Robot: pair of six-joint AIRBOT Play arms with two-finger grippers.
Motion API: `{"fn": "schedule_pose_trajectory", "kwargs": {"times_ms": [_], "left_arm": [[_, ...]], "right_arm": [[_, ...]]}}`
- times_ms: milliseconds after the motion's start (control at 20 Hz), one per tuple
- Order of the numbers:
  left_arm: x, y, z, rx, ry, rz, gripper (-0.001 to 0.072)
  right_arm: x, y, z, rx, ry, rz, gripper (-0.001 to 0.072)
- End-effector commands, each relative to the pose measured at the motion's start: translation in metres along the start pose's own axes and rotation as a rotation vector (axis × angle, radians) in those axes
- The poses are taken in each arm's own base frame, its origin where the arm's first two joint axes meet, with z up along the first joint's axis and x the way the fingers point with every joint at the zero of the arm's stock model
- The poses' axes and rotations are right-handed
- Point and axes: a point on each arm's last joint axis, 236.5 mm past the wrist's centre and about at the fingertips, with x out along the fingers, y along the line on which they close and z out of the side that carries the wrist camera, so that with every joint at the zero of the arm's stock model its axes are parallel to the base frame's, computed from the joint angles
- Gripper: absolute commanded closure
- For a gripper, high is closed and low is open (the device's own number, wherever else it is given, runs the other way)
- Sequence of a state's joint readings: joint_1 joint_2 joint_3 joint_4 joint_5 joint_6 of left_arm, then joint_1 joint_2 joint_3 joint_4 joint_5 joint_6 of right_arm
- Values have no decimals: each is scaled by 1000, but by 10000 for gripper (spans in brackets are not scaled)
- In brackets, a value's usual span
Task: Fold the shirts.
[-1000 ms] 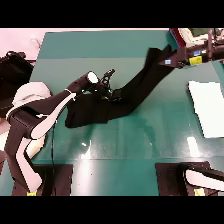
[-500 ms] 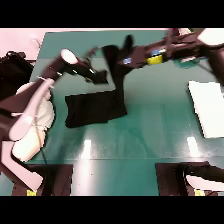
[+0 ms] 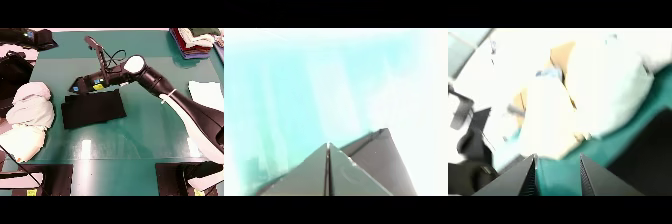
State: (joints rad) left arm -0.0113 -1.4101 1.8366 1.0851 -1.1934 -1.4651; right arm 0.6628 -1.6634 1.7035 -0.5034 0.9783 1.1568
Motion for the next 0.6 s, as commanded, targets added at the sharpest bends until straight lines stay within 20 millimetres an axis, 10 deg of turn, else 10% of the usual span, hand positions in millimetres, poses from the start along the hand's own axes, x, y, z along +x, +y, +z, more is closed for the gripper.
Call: {"fn": "schedule_pose_trajectory", "kwargs": {"times_ms": [0,250,300,550], "left_arm": [[-17,2,3,19,-13,22,684],[-6,-22,-3,81,3,-13,684],[0,-28,-5,89,12,-25,684],[29,-50,-19,111,53,-69,684]], "right_arm": [[-36,-77,-32,70,165,-168,388],[-149,-212,-97,397,180,-452,360],[-163,-231,-115,475,168,-476,177],[-127,-251,-153,709,145,-352,128]]}}
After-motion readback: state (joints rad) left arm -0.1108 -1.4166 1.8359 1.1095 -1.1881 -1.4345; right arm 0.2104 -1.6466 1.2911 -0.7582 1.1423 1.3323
